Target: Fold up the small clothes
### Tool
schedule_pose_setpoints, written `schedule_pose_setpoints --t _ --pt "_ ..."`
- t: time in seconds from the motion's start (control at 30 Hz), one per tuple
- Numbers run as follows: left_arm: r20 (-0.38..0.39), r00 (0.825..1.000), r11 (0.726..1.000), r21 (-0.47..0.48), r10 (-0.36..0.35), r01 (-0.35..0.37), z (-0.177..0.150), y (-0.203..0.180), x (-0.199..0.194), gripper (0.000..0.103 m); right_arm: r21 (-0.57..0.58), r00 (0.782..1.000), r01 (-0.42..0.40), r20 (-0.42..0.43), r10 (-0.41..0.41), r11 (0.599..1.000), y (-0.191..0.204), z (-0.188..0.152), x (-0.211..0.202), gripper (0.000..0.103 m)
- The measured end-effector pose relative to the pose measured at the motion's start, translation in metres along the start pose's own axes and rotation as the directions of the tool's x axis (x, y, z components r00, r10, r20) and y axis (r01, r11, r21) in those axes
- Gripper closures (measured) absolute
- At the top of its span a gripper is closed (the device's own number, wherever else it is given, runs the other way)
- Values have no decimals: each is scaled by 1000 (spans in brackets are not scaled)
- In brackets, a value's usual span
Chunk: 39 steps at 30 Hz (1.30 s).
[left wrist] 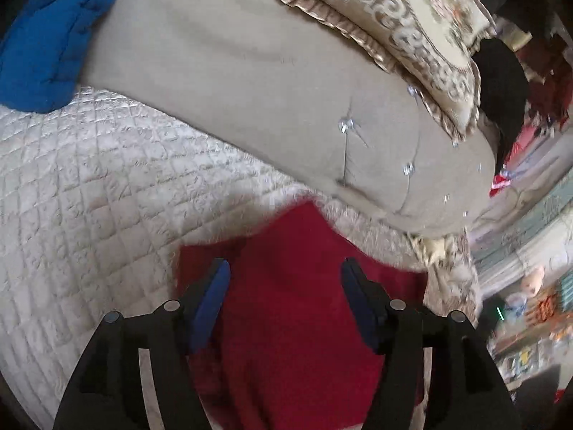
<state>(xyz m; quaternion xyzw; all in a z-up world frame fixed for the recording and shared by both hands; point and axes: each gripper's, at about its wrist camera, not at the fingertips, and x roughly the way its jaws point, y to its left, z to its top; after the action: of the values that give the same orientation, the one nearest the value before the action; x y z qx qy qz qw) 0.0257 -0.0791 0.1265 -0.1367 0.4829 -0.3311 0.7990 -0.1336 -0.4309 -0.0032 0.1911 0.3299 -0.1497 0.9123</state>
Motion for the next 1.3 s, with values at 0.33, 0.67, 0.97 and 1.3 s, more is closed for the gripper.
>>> schedule_pose_setpoints --t 0.33,0.67,0.97,1.3 --pt "-100 994 990 132 -31 44 -92 17 -37 61 48 993 -120 26 119 992 -18 -42 -73 28" --pt "-173 985 951 304 -3 57 -126 7 -25 79 62 991 -131 -18 133 989 -31 -106 -118 28" --pt "-233 972 944 313 -26 101 -124 16 2 88 120 988 -137 -56 144 983 -37 -126 -112 28" --pt "-197 980 961 263 -26 78 -113 45 -14 103 110 988 -146 -40 151 983 -30 -125 -118 28"
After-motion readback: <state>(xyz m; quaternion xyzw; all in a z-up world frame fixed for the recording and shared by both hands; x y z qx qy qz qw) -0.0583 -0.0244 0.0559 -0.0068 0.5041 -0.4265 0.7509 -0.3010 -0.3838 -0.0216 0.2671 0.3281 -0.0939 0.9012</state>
